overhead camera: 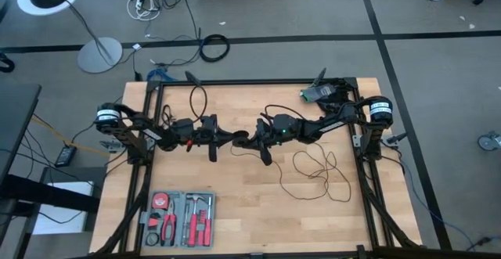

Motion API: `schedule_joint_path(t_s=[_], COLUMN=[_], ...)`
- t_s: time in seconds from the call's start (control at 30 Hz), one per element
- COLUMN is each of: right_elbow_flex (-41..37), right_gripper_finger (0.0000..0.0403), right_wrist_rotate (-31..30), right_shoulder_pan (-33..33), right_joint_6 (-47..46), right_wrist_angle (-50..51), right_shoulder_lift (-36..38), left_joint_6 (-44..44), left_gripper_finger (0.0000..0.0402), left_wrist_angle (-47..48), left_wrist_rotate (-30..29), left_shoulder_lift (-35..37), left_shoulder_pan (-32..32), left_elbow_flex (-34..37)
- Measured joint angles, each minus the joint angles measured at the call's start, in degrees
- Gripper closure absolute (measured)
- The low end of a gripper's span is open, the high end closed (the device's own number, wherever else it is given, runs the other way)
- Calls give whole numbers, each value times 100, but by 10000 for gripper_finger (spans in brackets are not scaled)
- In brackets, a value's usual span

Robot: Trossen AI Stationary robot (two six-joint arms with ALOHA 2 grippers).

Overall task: Coil cords
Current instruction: Coil the black wire on the spool

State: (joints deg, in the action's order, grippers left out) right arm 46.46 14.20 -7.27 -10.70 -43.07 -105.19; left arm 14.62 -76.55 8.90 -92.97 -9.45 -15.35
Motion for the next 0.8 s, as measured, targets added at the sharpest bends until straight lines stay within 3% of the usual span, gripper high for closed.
schedule_joint_path(t_s=[0.23, 0.47, 0.8], right_elbow_flex=[4, 33, 31], right_gripper_finger=[391, 349, 309], right_wrist_rotate=[-57, -266, -216], right_shoulder_pan=[0, -39, -334], right_joint_6=[-22, -122, -326], right_wrist_angle=[0, 203, 1341], right_shoulder_lift=[2, 16, 17], left_joint_6=[38, 127, 289], left_gripper_finger=[399, 400, 401], left_wrist_angle=[-3, -33, -681], left_wrist_rotate=[-30, -560, -1206], left_shoulder_lift=[-4, -8, -10], left_shoulder_pan=[0, -19, -20], left_elbow_flex=[2, 134, 565])
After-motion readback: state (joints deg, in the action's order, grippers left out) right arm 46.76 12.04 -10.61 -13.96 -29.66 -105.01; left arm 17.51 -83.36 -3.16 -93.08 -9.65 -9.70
